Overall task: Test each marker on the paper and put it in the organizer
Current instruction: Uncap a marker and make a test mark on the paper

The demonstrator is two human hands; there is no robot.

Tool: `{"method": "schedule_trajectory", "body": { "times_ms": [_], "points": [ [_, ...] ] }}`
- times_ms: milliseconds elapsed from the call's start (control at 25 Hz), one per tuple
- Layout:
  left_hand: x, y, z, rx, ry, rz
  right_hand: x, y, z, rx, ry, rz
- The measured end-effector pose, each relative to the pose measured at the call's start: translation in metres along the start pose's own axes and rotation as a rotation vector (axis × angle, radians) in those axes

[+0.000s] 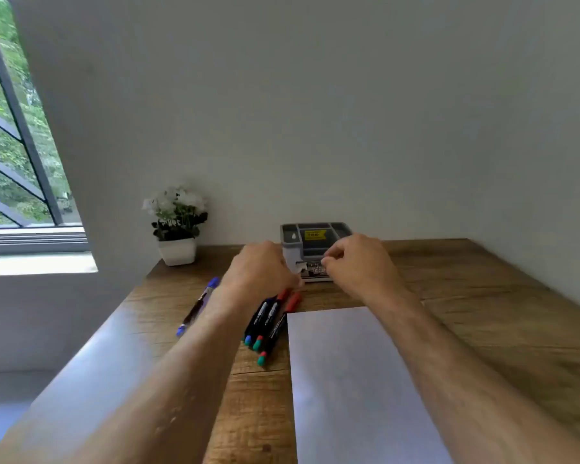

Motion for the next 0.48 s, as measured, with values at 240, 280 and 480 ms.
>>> {"method": "schedule_trajectory", "body": {
  "times_ms": [240,280,480],
  "points": [
    [0.004,0.015,0.008,-0.040,0.066,-0.091,-0.014,0.004,0.020,-0.038,0.041,0.019],
    [0.001,0.014,0.003,-0.070,0.065,-0.081,-0.013,0.005,0.019,-0.046,0.022,0.008],
    [-0.008,0.002,0.012,-0.054,0.173,-0.038,-0.009,0.004,0.019,-0.056,-0.079,-0.025]
  ]
}}
Point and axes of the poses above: each hand's wrist, its own y-axis towards the middle knuckle, its own z-axis out of the palm, x = y × z, the point moved 3 cm from there along y, towards the middle knuckle, and after that the axes turned 2 degrees about -z, right-handed, at the moved point
